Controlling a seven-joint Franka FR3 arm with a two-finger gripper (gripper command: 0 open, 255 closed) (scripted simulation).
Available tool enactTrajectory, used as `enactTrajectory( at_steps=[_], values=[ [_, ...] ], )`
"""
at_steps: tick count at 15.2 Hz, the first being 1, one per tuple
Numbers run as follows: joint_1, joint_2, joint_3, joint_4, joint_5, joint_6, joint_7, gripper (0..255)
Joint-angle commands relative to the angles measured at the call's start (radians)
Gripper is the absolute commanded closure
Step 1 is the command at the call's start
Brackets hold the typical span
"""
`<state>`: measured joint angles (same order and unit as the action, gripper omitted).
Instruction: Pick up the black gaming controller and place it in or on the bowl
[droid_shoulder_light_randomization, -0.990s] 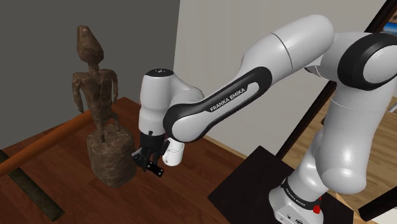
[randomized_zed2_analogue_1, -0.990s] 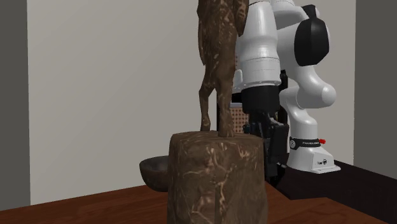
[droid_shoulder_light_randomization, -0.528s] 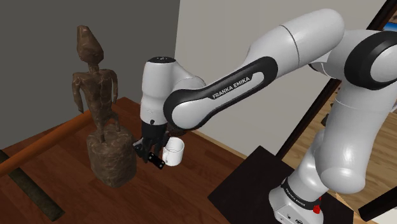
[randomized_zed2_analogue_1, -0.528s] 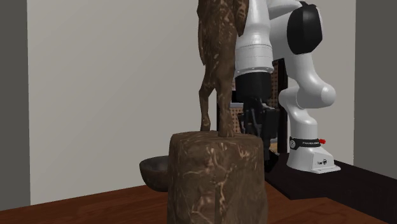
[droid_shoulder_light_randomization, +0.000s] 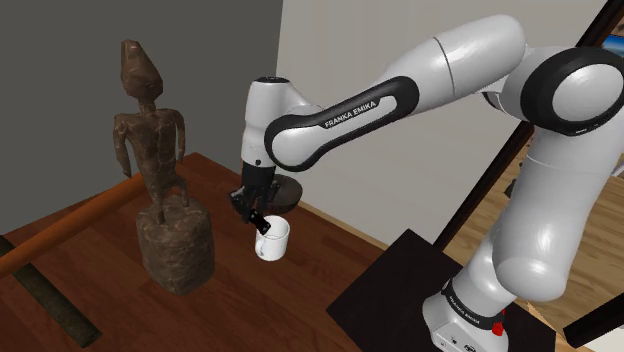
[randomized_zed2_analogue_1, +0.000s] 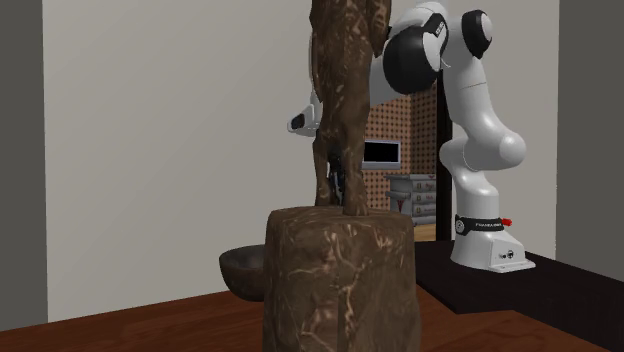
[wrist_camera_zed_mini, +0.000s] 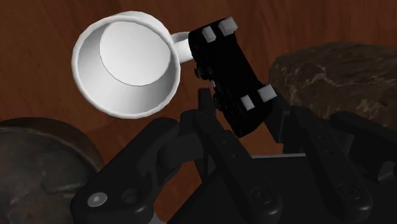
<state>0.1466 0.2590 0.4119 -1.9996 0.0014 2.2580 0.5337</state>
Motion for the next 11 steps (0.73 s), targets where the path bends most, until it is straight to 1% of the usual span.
enactTrajectory(
  at_steps=[1, 6, 11],
  values=[
    [-0.028, 0.008, -0.015, 0.024, 0.002, -0.020, -0.046, 255],
    [-0.092, 0.048, -0.054, 0.090, -0.002, -0.056, -0.149, 255],
    [-0.149, 0.108, -0.091, 0.187, -0.010, -0.102, -0.242, 255]
  ],
)
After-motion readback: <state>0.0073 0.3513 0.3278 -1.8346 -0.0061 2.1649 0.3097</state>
